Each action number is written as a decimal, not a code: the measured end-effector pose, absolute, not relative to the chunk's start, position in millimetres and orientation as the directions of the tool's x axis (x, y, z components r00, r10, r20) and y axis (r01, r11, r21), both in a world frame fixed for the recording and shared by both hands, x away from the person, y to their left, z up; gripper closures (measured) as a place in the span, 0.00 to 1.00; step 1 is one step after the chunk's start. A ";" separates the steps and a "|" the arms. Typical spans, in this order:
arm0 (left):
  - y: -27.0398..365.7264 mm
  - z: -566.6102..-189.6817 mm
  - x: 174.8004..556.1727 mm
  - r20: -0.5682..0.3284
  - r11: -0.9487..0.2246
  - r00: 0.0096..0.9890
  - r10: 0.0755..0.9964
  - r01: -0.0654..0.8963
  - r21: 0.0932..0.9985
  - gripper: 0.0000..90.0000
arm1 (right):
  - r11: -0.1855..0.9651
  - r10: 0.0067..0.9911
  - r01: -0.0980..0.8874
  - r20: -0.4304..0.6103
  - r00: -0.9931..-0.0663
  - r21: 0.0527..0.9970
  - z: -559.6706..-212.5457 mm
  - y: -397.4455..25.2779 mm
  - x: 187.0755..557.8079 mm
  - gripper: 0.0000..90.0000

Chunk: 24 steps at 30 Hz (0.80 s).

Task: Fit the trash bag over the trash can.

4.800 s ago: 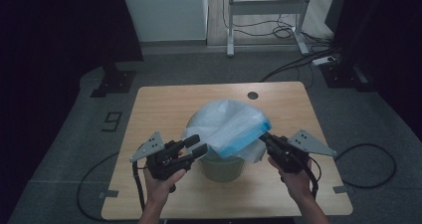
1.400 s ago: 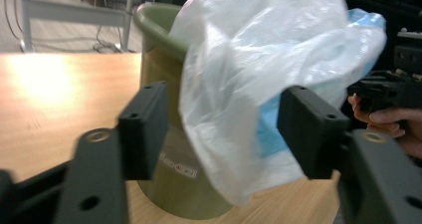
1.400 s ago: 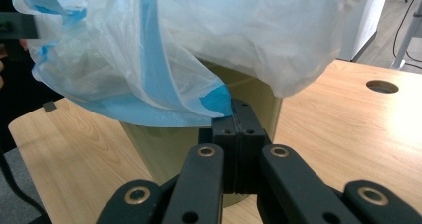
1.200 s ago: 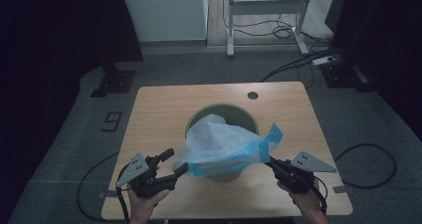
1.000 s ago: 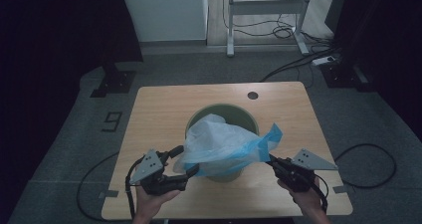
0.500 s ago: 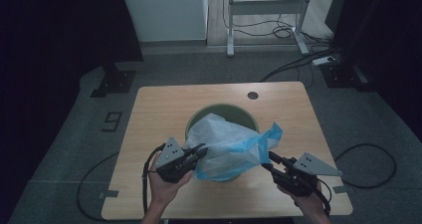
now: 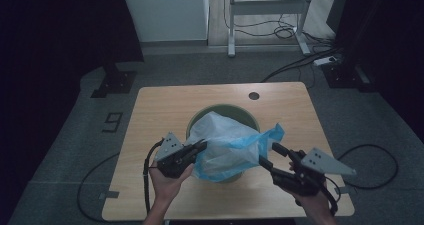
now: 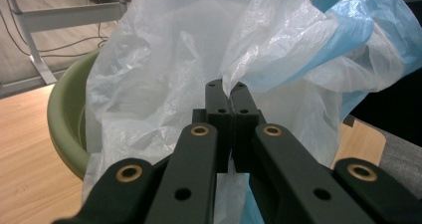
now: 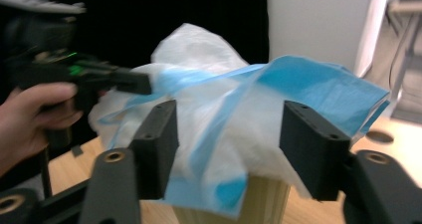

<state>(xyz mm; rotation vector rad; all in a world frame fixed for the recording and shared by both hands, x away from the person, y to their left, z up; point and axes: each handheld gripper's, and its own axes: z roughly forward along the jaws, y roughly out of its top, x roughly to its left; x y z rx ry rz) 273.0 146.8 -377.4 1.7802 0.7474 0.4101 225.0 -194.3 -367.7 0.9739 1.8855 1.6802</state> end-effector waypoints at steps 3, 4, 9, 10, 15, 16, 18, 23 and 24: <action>149.7 -373.1 275.0 -0.089 -0.175 0.736 0.671 0.274 0.946 0.99 | -0.002 0.745 0.274 0.185 -0.642 0.962 -365.1 -192.7 243.1 0.77; 151.7 -371.7 276.4 -0.096 -0.160 0.731 0.676 0.272 0.949 0.99 | -0.007 0.753 0.289 0.195 -0.628 0.957 -365.7 -192.9 248.0 0.87; 174.8 -368.4 290.7 -0.166 -0.054 0.687 0.707 0.287 0.956 0.99 | 0.011 0.801 0.294 0.168 -0.574 0.956 -374.4 -201.0 259.7 0.99; 178.1 -368.6 293.1 -0.177 -0.041 0.681 0.710 0.291 0.956 0.99 | 0.015 0.810 0.298 0.164 -0.564 0.954 -376.4 -204.1 260.9 0.99; 186.7 -370.9 296.4 -0.221 0.006 0.677 0.702 0.305 0.952 0.99 | 0.005 0.806 0.297 0.172 -0.567 0.955 -378.7 -209.4 258.2 0.97; 186.2 -371.2 296.0 -0.222 0.007 0.679 0.700 0.305 0.952 0.99 | 0.008 0.801 0.275 0.158 -0.577 0.962 -375.8 -206.3 253.5 0.87; 184.0 -371.7 295.6 -0.219 0.000 0.681 0.699 0.306 0.952 0.99 | 0.013 0.790 0.254 0.146 -0.596 0.967 -368.8 -198.0 244.7 0.76; 179.5 -368.9 292.0 -0.207 -0.007 0.683 0.701 0.297 0.955 0.99 | 0.005 0.779 0.236 0.144 -0.611 0.972 -360.8 -186.2 227.0 0.60; 179.1 -368.3 291.5 -0.206 -0.010 0.683 0.700 0.298 0.955 0.99 | -0.001 0.782 0.230 0.144 -0.606 0.973 -360.4 -185.5 222.6 0.59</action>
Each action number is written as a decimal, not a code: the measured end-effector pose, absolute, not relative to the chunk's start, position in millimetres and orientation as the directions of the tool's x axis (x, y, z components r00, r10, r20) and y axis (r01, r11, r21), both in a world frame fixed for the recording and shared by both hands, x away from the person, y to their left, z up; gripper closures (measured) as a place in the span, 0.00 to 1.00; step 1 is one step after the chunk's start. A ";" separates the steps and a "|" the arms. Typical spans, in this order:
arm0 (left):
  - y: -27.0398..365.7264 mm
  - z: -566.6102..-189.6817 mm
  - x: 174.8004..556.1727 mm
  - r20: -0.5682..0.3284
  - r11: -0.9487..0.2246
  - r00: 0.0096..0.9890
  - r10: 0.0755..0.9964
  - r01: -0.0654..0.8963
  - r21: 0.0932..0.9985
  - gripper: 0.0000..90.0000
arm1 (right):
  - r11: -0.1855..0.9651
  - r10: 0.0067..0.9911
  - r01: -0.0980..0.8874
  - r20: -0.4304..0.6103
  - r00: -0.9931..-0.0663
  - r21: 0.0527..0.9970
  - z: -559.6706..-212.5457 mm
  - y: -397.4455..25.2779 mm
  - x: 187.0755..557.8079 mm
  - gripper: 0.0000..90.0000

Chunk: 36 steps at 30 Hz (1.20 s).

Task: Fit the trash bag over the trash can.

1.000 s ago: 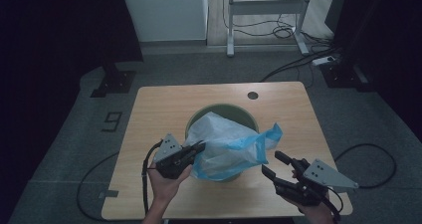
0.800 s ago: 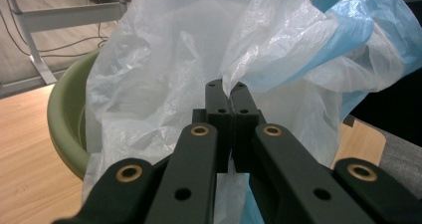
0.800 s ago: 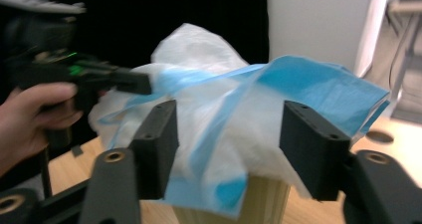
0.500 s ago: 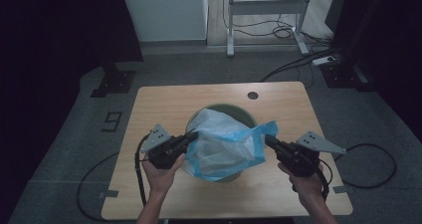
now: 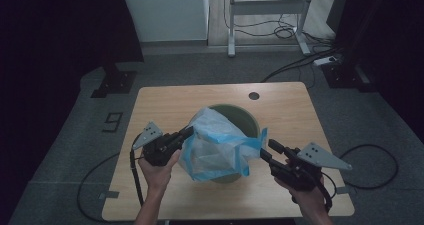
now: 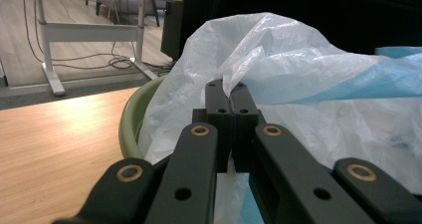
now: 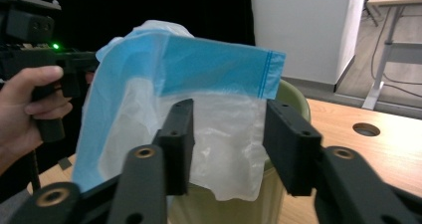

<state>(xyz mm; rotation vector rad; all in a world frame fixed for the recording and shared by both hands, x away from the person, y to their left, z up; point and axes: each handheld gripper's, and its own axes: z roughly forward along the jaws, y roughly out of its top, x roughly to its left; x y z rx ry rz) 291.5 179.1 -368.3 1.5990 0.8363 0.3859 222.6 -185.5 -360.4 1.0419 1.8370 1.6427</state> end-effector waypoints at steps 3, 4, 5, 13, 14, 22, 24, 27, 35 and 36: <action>177.0 -367.9 291.8 -0.211 -0.009 0.681 0.701 0.305 0.952 0.99 | -0.016 0.804 0.211 0.138 -0.578 0.977 -361.6 -185.9 210.1 0.54; 176.2 -367.9 292.0 -0.212 -0.010 0.681 0.701 0.306 0.952 0.99 | -0.020 0.812 0.206 0.135 -0.568 0.978 -362.8 -187.4 206.4 0.54; 175.2 -368.0 292.1 -0.213 -0.010 0.680 0.702 0.308 0.951 0.99 | -0.024 0.815 0.205 0.138 -0.563 0.978 -363.9 -189.4 204.1 0.53; 171.8 -369.5 292.8 -0.208 -0.016 0.677 0.706 0.309 0.951 0.99 | -0.033 0.796 0.234 0.167 -0.582 0.972 -374.4 -193.4 190.0 0.53; 171.7 -369.6 292.7 -0.208 -0.016 0.676 0.707 0.309 0.951 0.99 | -0.028 0.789 0.234 0.166 -0.591 0.972 -375.2 -190.9 188.4 0.53; 170.8 -369.4 292.9 -0.207 -0.017 0.674 0.710 0.310 0.951 0.99 | 0.002 0.736 0.239 0.160 -0.657 0.971 -367.4 -164.0 189.5 0.51; 170.7 -369.4 293.0 -0.208 -0.016 0.673 0.710 0.310 0.951 0.99 | 0.016 0.733 0.243 0.154 -0.663 0.970 -364.1 -155.5 194.4 0.51; 171.0 -369.4 292.6 -0.208 -0.014 0.673 0.710 0.308 0.951 0.99 | 0.029 0.734 0.258 0.155 -0.661 0.966 -363.5 -146.7 202.8 0.53; 177.7 -369.0 295.6 -0.217 -0.002 0.671 0.709 0.310 0.951 0.99 | 0.069 0.757 0.237 0.104 -0.645 0.969 -371.7 -148.0 229.4 0.99; 179.0 -368.9 296.7 -0.221 0.002 0.669 0.709 0.312 0.950 0.99 | 0.078 0.759 0.234 0.095 -0.644 0.969 -372.4 -151.3 231.9 0.99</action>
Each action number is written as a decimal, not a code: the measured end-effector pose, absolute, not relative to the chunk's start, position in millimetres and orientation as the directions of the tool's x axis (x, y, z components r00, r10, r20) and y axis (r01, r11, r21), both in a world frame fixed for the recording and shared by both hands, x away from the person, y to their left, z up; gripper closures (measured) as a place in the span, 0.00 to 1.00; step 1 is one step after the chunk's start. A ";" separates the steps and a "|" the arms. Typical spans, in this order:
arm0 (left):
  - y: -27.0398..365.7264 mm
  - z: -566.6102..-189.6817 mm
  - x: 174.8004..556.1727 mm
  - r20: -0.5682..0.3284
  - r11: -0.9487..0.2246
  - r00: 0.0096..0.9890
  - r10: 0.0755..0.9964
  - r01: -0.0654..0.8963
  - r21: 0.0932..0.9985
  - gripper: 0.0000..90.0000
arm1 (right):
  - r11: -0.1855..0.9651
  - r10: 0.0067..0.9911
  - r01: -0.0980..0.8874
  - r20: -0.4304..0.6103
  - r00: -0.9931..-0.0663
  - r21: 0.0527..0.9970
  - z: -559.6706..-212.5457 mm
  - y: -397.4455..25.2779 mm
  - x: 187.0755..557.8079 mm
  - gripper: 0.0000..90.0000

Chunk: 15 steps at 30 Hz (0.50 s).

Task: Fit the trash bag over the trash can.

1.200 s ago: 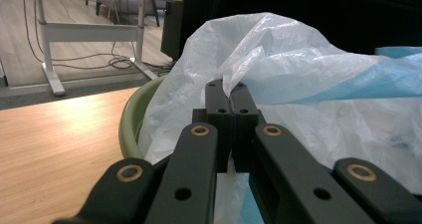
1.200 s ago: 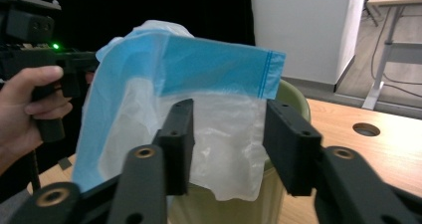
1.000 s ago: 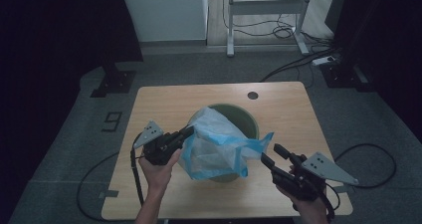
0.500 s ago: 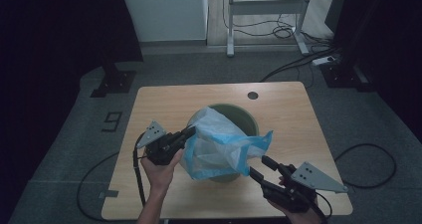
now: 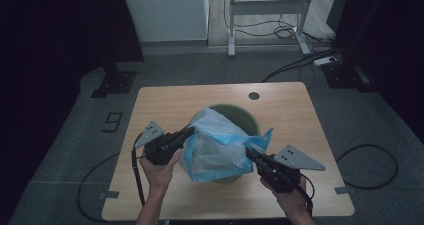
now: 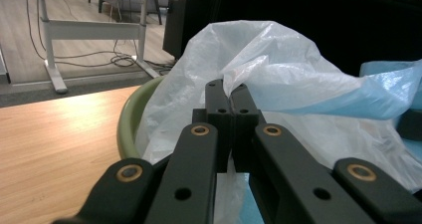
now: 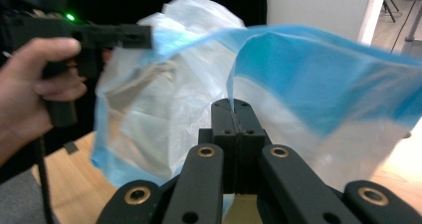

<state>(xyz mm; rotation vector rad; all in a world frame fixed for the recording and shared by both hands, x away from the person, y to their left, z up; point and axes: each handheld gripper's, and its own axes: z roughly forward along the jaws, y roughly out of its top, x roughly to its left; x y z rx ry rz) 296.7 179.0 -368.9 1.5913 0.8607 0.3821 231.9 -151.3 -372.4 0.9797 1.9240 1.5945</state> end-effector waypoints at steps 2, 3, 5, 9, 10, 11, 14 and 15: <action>183.1 -368.9 300.8 -0.238 0.018 0.665 0.708 0.319 0.948 0.99 | 0.084 0.759 0.231 0.088 -0.645 0.969 -374.0 -159.6 237.1 0.99; 186.0 -368.9 303.6 -0.252 0.033 0.661 0.707 0.325 0.945 0.99 | 0.082 0.760 0.237 0.093 -0.643 0.968 -374.7 -162.9 239.2 0.99; 190.1 -369.2 307.1 -0.270 0.053 0.654 0.706 0.332 0.942 0.99 | 0.077 0.760 0.244 0.101 -0.642 0.967 -376.7 -172.9 245.0 0.99; 199.9 -371.4 313.1 -0.302 0.093 0.633 0.713 0.342 0.935 0.99 | 0.064 0.771 0.274 0.127 -0.624 0.959 -381.7 -193.4 257.5 0.99; 201.8 -372.3 313.9 -0.312 0.104 0.629 0.712 0.345 0.933 0.99 | 0.063 0.773 0.283 0.132 -0.620 0.957 -383.4 -197.6 260.5 0.99; 204.8 -374.0 315.1 -0.323 0.116 0.622 0.713 0.349 0.930 0.99 | 0.061 0.776 0.290 0.137 -0.616 0.955 -384.9 -200.3 262.6 0.99; 211.5 -379.7 316.6 -0.344 0.136 0.607 0.716 0.363 0.922 0.99 | 0.064 0.788 0.309 0.142 -0.599 0.949 -392.9 -209.6 268.9 0.99; 214.1 -383.0 316.7 -0.352 0.141 0.603 0.716 0.369 0.919 0.99 | 0.062 0.790 0.317 0.148 -0.596 0.946 -396.1 -212.4 270.2 0.99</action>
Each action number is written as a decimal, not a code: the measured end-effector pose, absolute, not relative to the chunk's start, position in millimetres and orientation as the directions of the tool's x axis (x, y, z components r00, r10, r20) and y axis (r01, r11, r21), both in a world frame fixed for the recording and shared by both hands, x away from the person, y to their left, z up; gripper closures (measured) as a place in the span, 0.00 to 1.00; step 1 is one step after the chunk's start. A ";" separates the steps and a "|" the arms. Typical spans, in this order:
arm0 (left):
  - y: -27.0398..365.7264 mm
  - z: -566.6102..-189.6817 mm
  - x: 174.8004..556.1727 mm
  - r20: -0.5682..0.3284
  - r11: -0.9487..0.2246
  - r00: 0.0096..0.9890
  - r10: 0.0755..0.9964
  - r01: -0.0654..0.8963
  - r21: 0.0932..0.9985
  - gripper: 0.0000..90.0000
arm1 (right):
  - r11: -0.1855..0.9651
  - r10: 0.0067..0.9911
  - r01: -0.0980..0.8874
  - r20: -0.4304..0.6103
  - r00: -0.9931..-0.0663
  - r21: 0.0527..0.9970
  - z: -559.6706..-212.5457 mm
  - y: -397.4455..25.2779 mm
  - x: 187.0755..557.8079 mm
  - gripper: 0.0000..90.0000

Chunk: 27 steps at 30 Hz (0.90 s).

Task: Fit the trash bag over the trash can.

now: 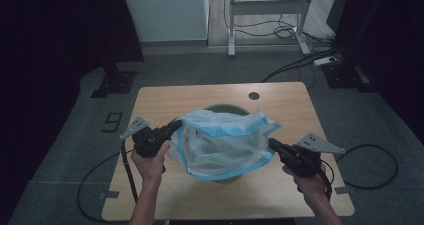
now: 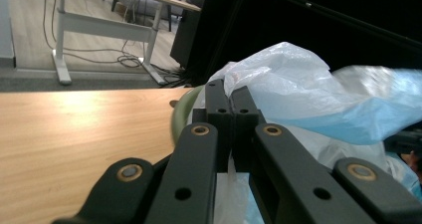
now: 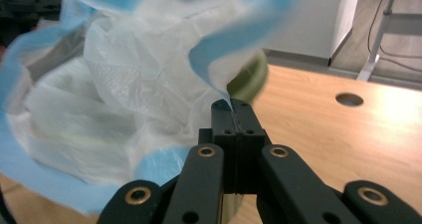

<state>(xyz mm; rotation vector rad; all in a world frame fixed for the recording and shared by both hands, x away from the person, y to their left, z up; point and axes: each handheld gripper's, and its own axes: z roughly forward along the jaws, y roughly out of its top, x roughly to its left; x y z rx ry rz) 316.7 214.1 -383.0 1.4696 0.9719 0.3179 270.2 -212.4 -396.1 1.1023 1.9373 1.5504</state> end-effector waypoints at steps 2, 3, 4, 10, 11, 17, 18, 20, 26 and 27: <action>216.7 -388.1 316.5 -0.361 0.147 0.594 0.719 0.377 0.914 0.99 | 0.049 0.786 0.334 0.170 -0.594 0.941 -402.4 -217.4 271.1 0.99; 218.3 -391.3 316.5 -0.366 0.150 0.591 0.719 0.382 0.912 0.99 | 0.050 0.787 0.336 0.170 -0.593 0.941 -405.2 -218.9 270.7 0.99; 219.7 -394.3 316.4 -0.374 0.155 0.588 0.717 0.389 0.908 0.99 | 0.049 0.788 0.342 0.173 -0.590 0.939 -408.0 -220.2 270.3 0.99; 226.0 -411.3 312.1 -0.410 0.177 0.588 0.698 0.413 0.894 0.99 | 0.046 0.782 0.376 0.200 -0.590 0.925 -425.0 -223.0 265.8 0.99; 226.9 -413.3 311.1 -0.412 0.179 0.591 0.694 0.413 0.893 0.99 | 0.046 0.779 0.375 0.202 -0.594 0.926 -427.5 -222.2 261.7 0.99; 231.3 -426.0 309.9 -0.425 0.174 0.577 0.697 0.439 0.881 0.99 | 0.067 0.793 0.400 0.195 -0.578 0.914 -445.1 -222.9 258.0 0.99; 231.5 -427.1 310.9 -0.424 0.172 0.574 0.701 0.441 0.881 0.99 | 0.059 0.797 0.413 0.206 -0.568 0.909 -448.3 -224.6 260.9 0.99; 231.9 -427.5 312.6 -0.421 0.169 0.572 0.704 0.441 0.881 0.99 | 0.055 0.809 0.426 0.210 -0.549 0.903 -452.8 -227.3 268.2 0.99; 228.3 -422.5 326.5 -0.387 0.127 0.564 0.729 0.445 0.887 0.99 | 0.015 0.828 0.414 0.221 -0.515 0.910 -448.8 -231.1 294.4 0.99; 228.0 -422.3 329.8 -0.384 0.119 0.561 0.734 0.450 0.885 0.99 | 0.010 0.832 0.409 0.219 -0.510 0.913 -446.6 -230.9 299.8 0.99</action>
